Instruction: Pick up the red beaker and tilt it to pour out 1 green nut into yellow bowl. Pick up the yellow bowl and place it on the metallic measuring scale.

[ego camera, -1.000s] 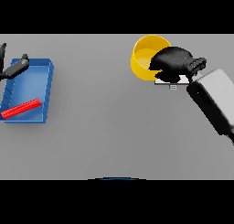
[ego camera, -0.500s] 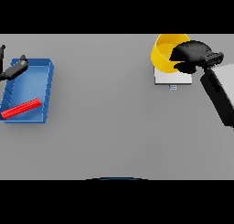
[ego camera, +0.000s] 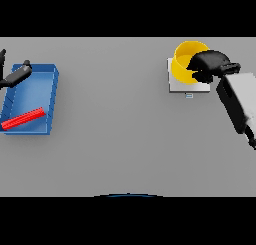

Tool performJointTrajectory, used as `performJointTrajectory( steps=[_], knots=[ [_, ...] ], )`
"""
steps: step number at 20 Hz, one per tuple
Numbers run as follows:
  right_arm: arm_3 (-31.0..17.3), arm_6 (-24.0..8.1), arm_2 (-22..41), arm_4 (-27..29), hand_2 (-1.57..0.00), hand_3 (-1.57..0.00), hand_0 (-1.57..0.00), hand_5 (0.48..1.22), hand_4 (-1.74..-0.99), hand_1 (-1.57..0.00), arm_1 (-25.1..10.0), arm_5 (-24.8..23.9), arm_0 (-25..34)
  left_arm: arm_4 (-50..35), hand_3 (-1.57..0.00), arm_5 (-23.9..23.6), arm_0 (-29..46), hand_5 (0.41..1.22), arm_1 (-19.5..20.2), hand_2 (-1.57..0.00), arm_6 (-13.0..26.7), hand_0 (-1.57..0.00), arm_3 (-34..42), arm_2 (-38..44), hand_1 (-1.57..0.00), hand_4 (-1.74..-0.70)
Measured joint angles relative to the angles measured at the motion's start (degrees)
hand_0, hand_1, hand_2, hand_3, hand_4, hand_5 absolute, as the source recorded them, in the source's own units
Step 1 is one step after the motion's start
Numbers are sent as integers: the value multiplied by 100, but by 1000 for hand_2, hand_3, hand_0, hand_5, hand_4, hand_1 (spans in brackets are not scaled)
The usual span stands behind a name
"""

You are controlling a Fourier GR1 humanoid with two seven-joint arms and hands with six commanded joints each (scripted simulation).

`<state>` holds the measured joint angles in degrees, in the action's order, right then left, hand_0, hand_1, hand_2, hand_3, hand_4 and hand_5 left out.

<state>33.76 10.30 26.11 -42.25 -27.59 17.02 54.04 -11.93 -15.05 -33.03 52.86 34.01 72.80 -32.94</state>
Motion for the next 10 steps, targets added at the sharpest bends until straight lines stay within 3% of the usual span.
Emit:
performJointTrajectory(
  steps=[4,6,7,8,10],
  knots=[
    [-311,17,52,35,-1568,-1481,-1548,1221,-1721,-1420,90,-167,61,-21,1,-1,-7,734,29,1,-19,1,27,31,1,-806],
    [-492,147,46,65,-1569,-1165,-1536,1221,-1728,-1411,88,-189,129,7,1,3,-47,740,4,1,9,1,7,10,1,-811],
    [-525,74,29,113,-1496,-1022,-1543,1221,-1659,-1443,115,-106,184,-7,1,10,-65,745,-20,1,26,1,25,3,1,-813],
    [-618,82,8,128,-1348,-907,-1525,1134,-1596,-1350,127,-82,202,-33,1,23,-64,745,-24,1,45,1,30,10,1,-812],
    [-618,27,-4,176,-954,-762,-975,983,-1504,-866,123,12,192,-6,1,43,-97,744,-113,1,39,1,-58,-33,1,-815]
  ],
)
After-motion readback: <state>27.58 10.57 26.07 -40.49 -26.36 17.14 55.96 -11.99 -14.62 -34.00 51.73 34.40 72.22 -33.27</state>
